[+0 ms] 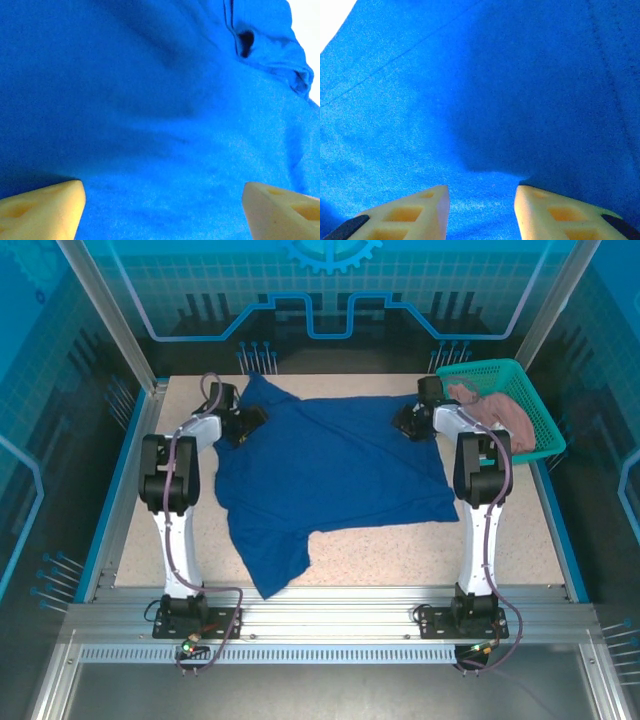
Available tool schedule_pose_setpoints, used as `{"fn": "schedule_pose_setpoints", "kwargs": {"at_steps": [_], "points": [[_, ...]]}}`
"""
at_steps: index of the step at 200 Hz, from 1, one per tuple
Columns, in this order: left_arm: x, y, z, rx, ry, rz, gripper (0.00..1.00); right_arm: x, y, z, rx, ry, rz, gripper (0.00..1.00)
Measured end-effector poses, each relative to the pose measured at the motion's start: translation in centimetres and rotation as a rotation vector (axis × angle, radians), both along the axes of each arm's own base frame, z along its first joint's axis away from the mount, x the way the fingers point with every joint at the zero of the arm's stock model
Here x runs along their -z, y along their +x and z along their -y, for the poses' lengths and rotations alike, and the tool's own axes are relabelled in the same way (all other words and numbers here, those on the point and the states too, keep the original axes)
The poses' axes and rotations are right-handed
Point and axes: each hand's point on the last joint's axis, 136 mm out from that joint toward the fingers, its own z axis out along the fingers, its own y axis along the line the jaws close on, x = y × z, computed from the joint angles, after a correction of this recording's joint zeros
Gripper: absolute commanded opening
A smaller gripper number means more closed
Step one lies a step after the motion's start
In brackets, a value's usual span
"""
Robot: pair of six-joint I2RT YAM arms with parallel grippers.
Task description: Fold the inside-out t-shirt
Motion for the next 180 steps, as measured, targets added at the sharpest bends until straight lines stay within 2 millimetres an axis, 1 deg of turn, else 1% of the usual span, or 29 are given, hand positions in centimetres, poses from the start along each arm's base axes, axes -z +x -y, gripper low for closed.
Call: {"fn": "schedule_pose_setpoints", "kwargs": {"at_steps": [35, 72, 83, 95, 105, 116, 128, 149, 166, 173, 180], "points": [[-0.2, 3.1, 0.5, 0.036, -0.014, 0.02, 0.83, -0.1, 1.6, 1.3, 0.033, 0.005, 0.016, 0.41], [-0.5, 6.1, 0.8, 0.071, -0.012, 0.031, 0.83, -0.3, 2.8, 1.6, 0.019, -0.029, 0.027, 0.43], [-0.6, 6.4, 1.0, 0.084, -0.012, 0.03, 0.83, -0.3, 2.7, 1.6, -0.004, -0.046, 0.028, 0.44], [-0.8, 6.2, 1.1, 0.09, -0.015, 0.02, 0.84, -0.4, 2.6, 1.4, -0.036, -0.077, 0.038, 0.46], [-1.2, 6.2, 1.1, 0.096, -0.016, 0.02, 0.84, -0.6, 1.8, 1.0, -0.071, -0.105, 0.036, 0.47], [-1.7, 5.9, 1.3, 0.101, -0.017, 0.02, 0.84, -0.9, 0.1, 0.5, -0.116, -0.136, 0.029, 0.49], [-2.6, 4.7, 1.5, 0.104, -0.02, 0.026, 0.84, -1.8, -2.2, -0.4, -0.169, -0.16, 0.024, 0.49], [-5.1, 0.7, 2.1, 0.109, -0.028, 0.039, 0.84, -4.1, -6.4, -2.4, -0.265, -0.189, 0.037, 0.52], [-7.7, -3.9, 3.5, 0.118, -0.048, 0.086, 0.84, -5.7, -10.1, -4.3, -0.344, -0.198, 0.052, 0.55], [-8.5, -6.0, 4.4, 0.127, -0.058, 0.107, 0.84, -5.9, -11.4, -5.0, -0.375, -0.198, 0.049, 0.55], [-8.8, -8.0, 5.3, 0.142, -0.067, 0.116, 0.84, -5.8, -12.6, -5.6, -0.401, -0.197, 0.043, 0.55]]}}
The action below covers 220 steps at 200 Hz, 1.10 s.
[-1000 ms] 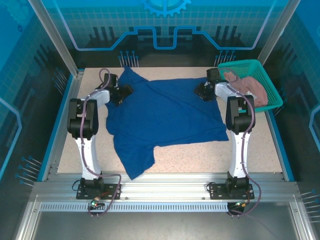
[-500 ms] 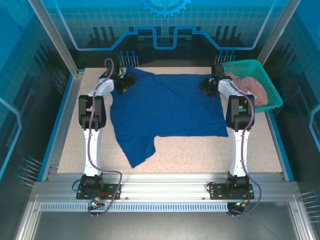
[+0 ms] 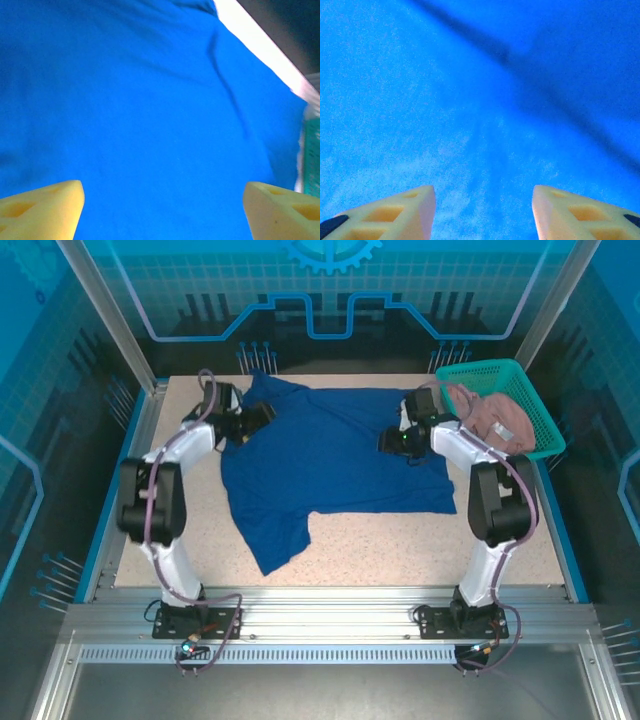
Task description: Fold the inside-out t-shirt
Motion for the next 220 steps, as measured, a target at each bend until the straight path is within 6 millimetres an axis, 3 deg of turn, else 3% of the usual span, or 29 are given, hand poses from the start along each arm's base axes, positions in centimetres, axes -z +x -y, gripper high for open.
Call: {"fn": "schedule_pose_setpoints", "kwargs": {"at_steps": [15, 27, 52, 58, 75, 95, 111, 165, 190, 220], "points": [[0.7, -4.1, 2.1, 0.047, -0.006, 0.001, 0.84, 1.1, -2.4, -0.7, -0.041, -0.001, -0.041, 0.55], [2.8, -7.5, 3.3, 0.082, -0.012, -0.049, 0.84, 2.5, -4.1, -0.6, -0.052, -0.003, -0.089, 0.54], [9.1, -14.2, 2.8, 0.089, 0.003, -0.224, 0.84, 4.8, -6.4, -0.2, -0.056, -0.012, -0.182, 0.53], [9.7, -15.2, 2.6, 0.091, 0.001, -0.239, 0.84, 5.0, -6.5, -0.2, -0.056, -0.011, -0.191, 0.52], [8.6, -15.7, 2.3, 0.084, 0.0, -0.193, 0.84, 5.6, -6.9, -0.2, -0.057, -0.013, -0.211, 0.52], [9.8, -17.6, 1.7, 0.076, 0.018, -0.229, 0.84, 6.1, -7.7, -0.2, -0.059, -0.02, -0.24, 0.52], [9.5, -17.8, 1.4, 0.068, 0.016, -0.213, 0.84, 6.5, -8.7, -0.6, -0.068, -0.018, -0.263, 0.52], [9.4, -18.7, -1.0, -0.005, 0.021, -0.207, 0.84, 6.2, -11.0, -3.6, -0.143, 0.014, -0.306, 0.54], [8.8, -19.6, -1.1, -0.008, 0.024, -0.221, 0.84, 5.1, -11.3, -2.5, -0.129, -0.027, -0.288, 0.56], [6.2, -20.1, -1.1, -0.008, 0.016, -0.162, 0.84, 1.3, -11.8, 0.4, -0.063, -0.06, -0.186, 0.58]]}}
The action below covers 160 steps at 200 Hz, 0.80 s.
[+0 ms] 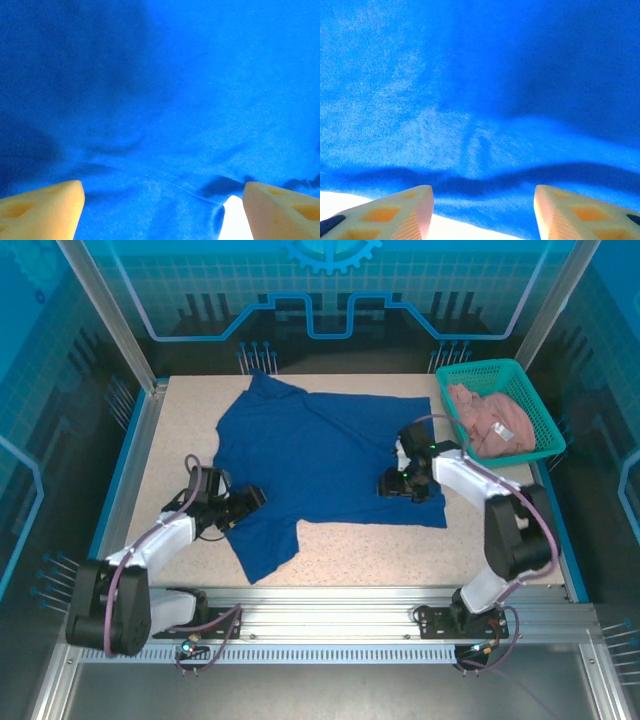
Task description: Fold the inside-out t-shirt
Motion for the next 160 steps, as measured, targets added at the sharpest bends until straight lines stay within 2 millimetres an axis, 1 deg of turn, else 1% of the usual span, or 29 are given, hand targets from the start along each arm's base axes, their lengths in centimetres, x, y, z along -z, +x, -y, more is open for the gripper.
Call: {"fn": "schedule_pose_setpoints", "kwargs": {"at_steps": [5, 13, 28, 48, 63, 74, 85, 104, 121, 160], "points": [[-0.5, -0.1, 0.0, 0.001, -0.001, 0.013, 0.84, -0.5, -0.2, 0.6, 0.012, -0.006, 0.014, 0.58], [-1.1, -0.2, 0.1, 0.004, -0.004, 0.031, 0.84, -1.0, -0.7, 2.0, 0.048, -0.023, 0.029, 0.57], [-1.8, -0.5, 0.4, 0.016, -0.006, 0.048, 0.84, -0.8, -1.8, 4.9, 0.131, -0.045, 0.018, 0.57], [-1.8, -1.0, 0.8, 0.029, -0.005, 0.036, 0.84, 1.3, -4.0, 9.1, 0.264, -0.075, -0.06, 0.55], [-1.6, -1.3, 0.9, 0.035, -0.003, 0.023, 0.84, 3.0, -6.0, 10.9, 0.324, -0.096, -0.13, 0.54], [-1.6, -1.4, 1.0, 0.038, -0.003, 0.022, 0.84, 3.7, -7.1, 11.4, 0.343, -0.102, -0.166, 0.54], [-1.6, -1.4, 1.0, 0.038, -0.003, 0.022, 0.84, 3.9, -7.5, 11.6, 0.353, -0.101, -0.179, 0.53], [-1.6, -1.4, 1.0, 0.04, -0.003, 0.022, 0.84, 4.1, -7.2, 11.8, 0.36, -0.1, -0.175, 0.51], [-1.6, -1.4, 1.0, 0.04, -0.002, 0.021, 0.84, 4.8, -7.0, 11.7, 0.357, -0.099, -0.193, 0.48], [-1.6, -1.4, 1.0, 0.041, -0.002, 0.021, 0.84, 5.7, -6.4, 11.6, 0.355, -0.094, -0.22, 0.48]]}}
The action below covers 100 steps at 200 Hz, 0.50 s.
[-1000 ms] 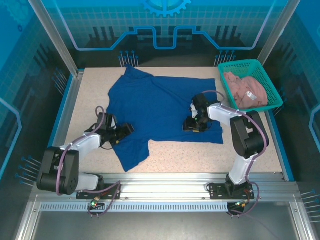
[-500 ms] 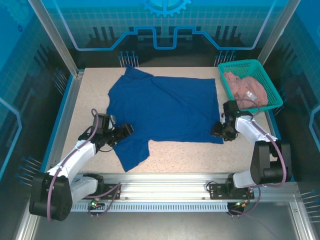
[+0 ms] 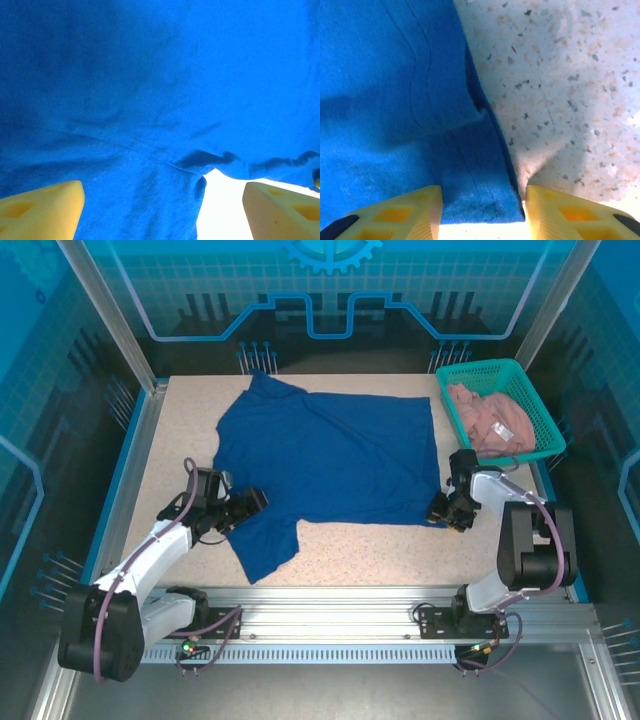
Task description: Fold the inside-out t-shirt
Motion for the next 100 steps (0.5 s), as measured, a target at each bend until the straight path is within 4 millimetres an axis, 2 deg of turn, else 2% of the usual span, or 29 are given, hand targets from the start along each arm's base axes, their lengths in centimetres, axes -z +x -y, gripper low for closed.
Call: {"fn": "schedule_pose_setpoints", "kwargs": {"at_steps": [26, 54, 79, 100], "points": [[-0.2, -0.2, 0.1, 0.004, 0.0, 0.004, 0.84, 0.1, 0.1, 0.0, 0.002, 0.0, -0.014, 0.41], [0.1, -0.9, 0.2, 0.014, 0.004, -0.022, 0.83, 0.1, 0.0, 0.4, 0.007, -0.018, -0.031, 0.25], [0.6, -2.2, 0.6, 0.034, 0.035, -0.062, 0.82, 0.1, 0.7, 0.2, 0.01, 0.002, -0.003, 0.11], [1.0, -3.8, 1.0, 0.047, 0.088, -0.096, 0.82, -0.1, 1.2, -0.1, 0.005, 0.015, 0.019, 0.04]]}}
